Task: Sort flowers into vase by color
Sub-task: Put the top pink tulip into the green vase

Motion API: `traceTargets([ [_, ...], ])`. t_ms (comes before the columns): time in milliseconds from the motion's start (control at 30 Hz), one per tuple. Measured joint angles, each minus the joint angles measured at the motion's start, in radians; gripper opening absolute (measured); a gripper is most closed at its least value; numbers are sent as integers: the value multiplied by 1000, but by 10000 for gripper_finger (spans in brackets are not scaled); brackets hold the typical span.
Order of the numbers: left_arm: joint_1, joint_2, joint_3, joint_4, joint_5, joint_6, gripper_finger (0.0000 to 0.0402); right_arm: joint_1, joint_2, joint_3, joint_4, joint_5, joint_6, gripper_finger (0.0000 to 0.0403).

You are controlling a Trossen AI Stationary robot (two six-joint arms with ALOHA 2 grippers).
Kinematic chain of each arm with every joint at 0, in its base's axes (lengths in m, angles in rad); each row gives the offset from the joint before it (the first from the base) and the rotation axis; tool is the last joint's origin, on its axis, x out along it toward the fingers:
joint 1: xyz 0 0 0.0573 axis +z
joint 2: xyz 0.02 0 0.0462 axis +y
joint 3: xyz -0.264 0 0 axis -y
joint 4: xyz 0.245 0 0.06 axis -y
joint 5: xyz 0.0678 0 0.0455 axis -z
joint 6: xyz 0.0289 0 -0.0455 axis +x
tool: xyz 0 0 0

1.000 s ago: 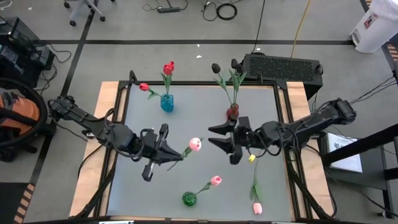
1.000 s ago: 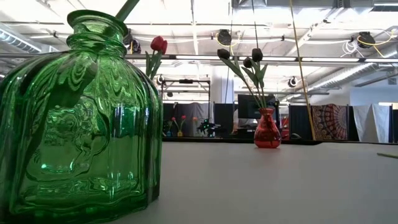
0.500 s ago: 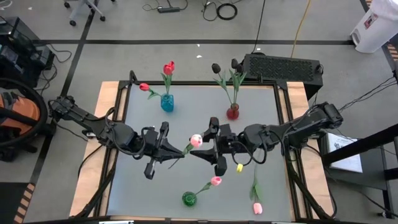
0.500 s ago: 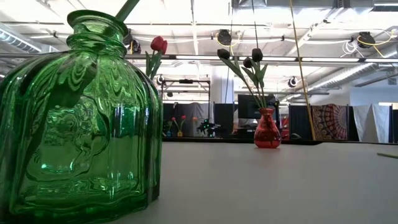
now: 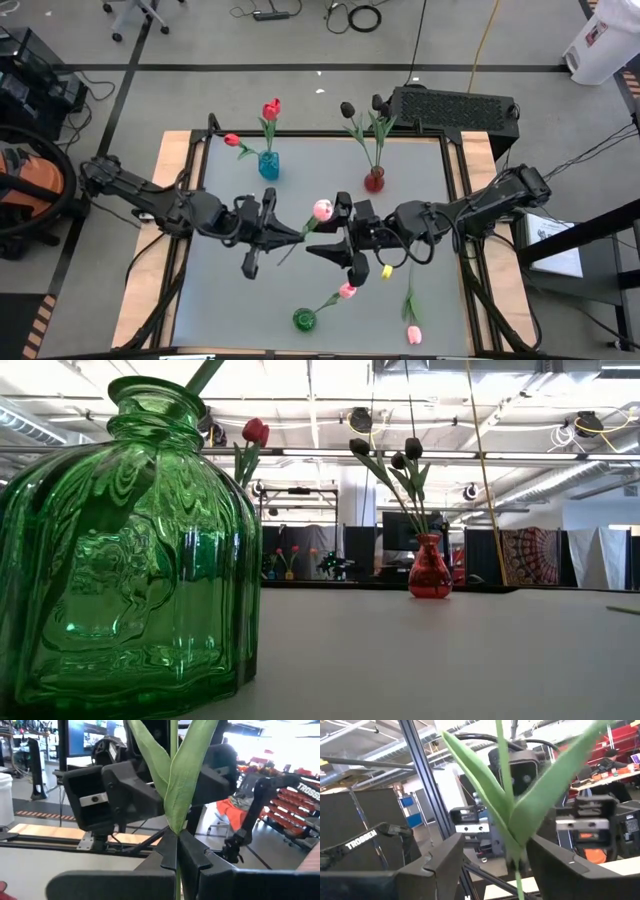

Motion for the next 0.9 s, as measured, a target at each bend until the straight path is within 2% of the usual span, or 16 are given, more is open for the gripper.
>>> traceTargets([
  [233, 18, 55, 0, 39, 44, -49, 1, -1, 0, -1, -5, 5, -20, 210],
  [500, 17, 57, 0, 52, 53, -48, 1, -1, 0, -1, -16, 6, -32, 199],
  [633, 17, 57, 0, 57, 53, -49, 1, -1, 0, -1, -16, 6, -63, 164],
  [900, 17, 57, 0, 56, 60, -49, 1, -1, 0, -1, -16, 7, -80, 61],
])
